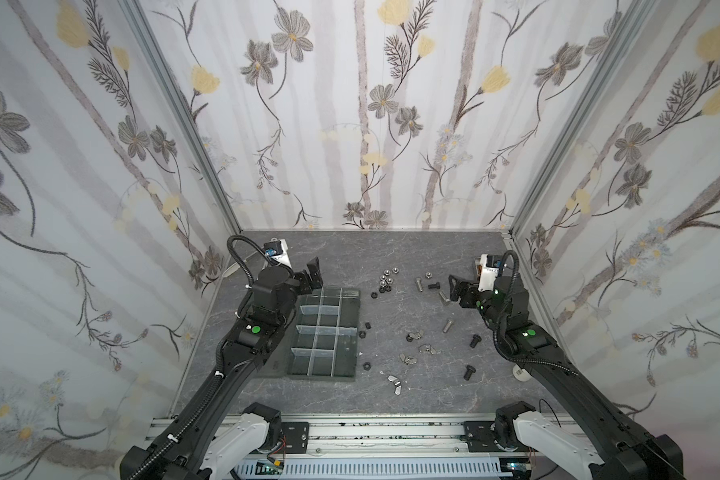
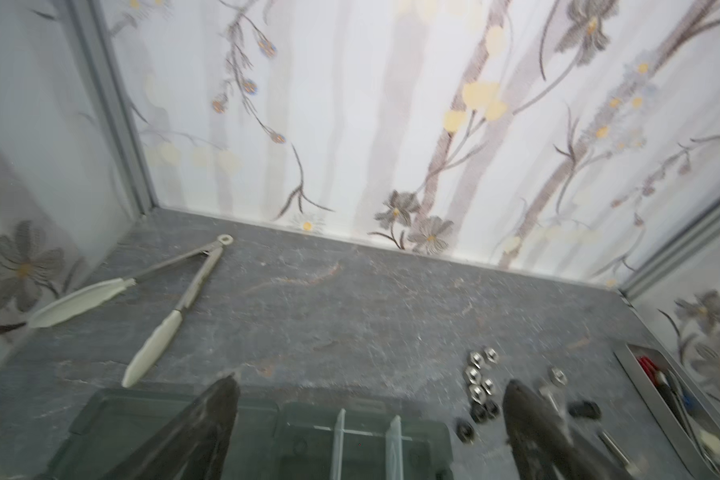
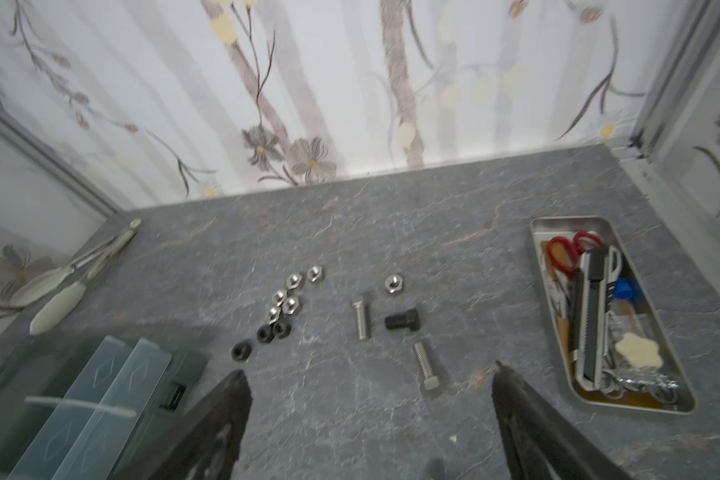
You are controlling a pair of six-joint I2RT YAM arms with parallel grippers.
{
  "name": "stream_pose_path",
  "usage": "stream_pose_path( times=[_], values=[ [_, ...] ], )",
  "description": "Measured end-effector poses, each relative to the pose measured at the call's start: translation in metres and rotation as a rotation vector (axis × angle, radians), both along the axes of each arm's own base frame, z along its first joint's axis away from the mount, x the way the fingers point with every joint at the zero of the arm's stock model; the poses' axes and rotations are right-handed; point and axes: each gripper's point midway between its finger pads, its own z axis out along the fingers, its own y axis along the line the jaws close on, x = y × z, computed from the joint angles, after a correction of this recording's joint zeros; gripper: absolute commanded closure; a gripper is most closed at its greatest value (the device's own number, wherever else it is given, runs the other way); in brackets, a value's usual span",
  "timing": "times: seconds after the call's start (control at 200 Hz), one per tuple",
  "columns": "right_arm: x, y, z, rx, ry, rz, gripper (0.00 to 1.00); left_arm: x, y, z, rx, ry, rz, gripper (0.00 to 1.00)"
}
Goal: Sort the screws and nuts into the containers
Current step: 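Reach the right gripper to a silver bolt and grasp it while the left arm lifts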
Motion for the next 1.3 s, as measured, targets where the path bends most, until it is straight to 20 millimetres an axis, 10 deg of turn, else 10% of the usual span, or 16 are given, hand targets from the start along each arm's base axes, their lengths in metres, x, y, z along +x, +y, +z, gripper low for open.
stream_pose_path(
  times=[0.235,0.754,1.299],
  values=[
    [-0.013,0.045,-0.045,-0.075,0.195,0.137,0.25,-0.032,-0.039,-0.051,0.042,0.195,-0.126,0.0],
    [0.063,0.064,-0.1,-0.197,0.392,0.115,0.52,-0.013,-0.093,-0.1,0.015,0.354,-0.15,0.0],
    [0.104,0.072,-0.162,-0.223,0.526,0.129,0.59,-0.006,-0.046,-0.084,-0.065,0.26,0.132,0.0]
  ],
)
